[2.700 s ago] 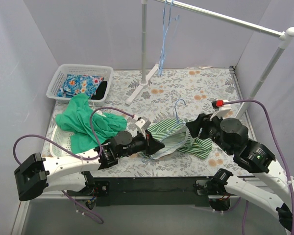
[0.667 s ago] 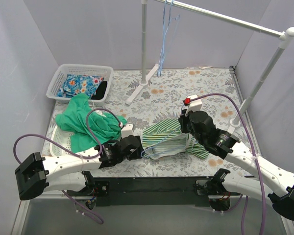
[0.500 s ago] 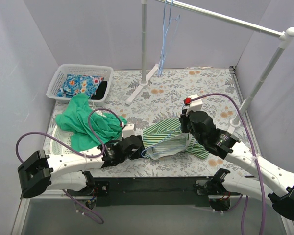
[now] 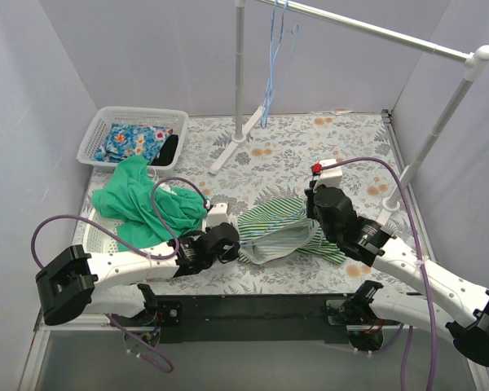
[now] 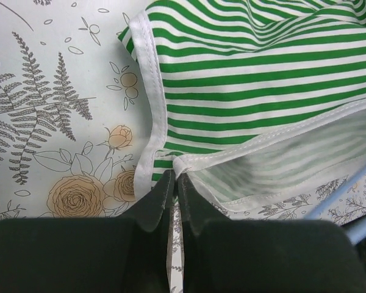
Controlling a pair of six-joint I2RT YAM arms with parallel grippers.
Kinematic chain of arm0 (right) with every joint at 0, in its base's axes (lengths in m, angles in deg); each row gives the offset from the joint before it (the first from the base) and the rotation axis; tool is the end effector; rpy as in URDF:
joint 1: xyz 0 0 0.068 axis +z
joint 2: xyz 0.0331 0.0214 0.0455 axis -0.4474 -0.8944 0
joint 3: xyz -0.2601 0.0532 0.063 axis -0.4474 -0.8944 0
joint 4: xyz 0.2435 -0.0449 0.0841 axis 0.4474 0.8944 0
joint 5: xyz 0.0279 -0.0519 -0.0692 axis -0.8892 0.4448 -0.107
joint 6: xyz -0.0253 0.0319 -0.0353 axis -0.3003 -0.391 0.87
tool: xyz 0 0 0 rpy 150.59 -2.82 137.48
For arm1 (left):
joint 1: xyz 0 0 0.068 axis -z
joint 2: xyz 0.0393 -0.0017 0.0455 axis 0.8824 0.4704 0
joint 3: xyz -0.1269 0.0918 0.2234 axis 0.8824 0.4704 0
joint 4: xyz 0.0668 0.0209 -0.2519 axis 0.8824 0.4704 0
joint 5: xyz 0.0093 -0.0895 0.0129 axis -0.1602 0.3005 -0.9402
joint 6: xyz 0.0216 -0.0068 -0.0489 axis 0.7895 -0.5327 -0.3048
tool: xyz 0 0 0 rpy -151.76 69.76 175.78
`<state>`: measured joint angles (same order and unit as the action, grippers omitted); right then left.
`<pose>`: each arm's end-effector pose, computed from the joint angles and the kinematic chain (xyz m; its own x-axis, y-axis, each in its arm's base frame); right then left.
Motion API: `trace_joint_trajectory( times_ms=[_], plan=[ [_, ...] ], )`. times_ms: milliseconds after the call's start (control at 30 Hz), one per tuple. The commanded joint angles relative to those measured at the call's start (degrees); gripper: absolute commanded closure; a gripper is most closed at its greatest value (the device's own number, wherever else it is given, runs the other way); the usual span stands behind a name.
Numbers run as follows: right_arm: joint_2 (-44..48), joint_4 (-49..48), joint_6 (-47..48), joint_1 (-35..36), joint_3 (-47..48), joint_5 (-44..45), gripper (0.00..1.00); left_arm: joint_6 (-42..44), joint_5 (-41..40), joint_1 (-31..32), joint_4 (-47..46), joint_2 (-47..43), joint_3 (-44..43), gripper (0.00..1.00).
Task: Place the tank top on the hanger
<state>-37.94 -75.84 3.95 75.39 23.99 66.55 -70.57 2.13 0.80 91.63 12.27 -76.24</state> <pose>0.1496 0.1380 0.3069 -0.2939 -0.0384 -0.9551 -0.1557 0.9878 0.0082 0.1201 -0.2012 0.1843 -0.6843 -0.6606 -0.3087 -0.3339 0.6602 -0.6728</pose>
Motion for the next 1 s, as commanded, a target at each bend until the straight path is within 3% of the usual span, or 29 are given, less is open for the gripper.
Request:
trace_joint_trajectory(
  times_ms=[0, 400, 667, 967],
  plan=[
    [0.3, -6.0, 1.8, 0.2, 0.1, 8.3, 0.99, 3.2, -0.9, -0.3, 3.1, -4.6, -3.5, 1.00],
    [-3.2, -13.2, 5.4, 0.3, 0.3, 15.1, 0.99, 5.0, 0.8, -0.7, 12.7, -13.7, -9.7, 1.00],
    [-0.3, -15.1, 6.1, 1.3, 0.6, 19.1, 0.99, 7.9, 0.5, -1.9, 17.0, -9.7, -16.1, 1.00],
    [3.2, -14.5, 7.6, 1.3, 1.8, 19.4, 0.99, 6.0, 5.6, -2.7, 14.3, -8.6, -12.1, 1.00]
  ],
)
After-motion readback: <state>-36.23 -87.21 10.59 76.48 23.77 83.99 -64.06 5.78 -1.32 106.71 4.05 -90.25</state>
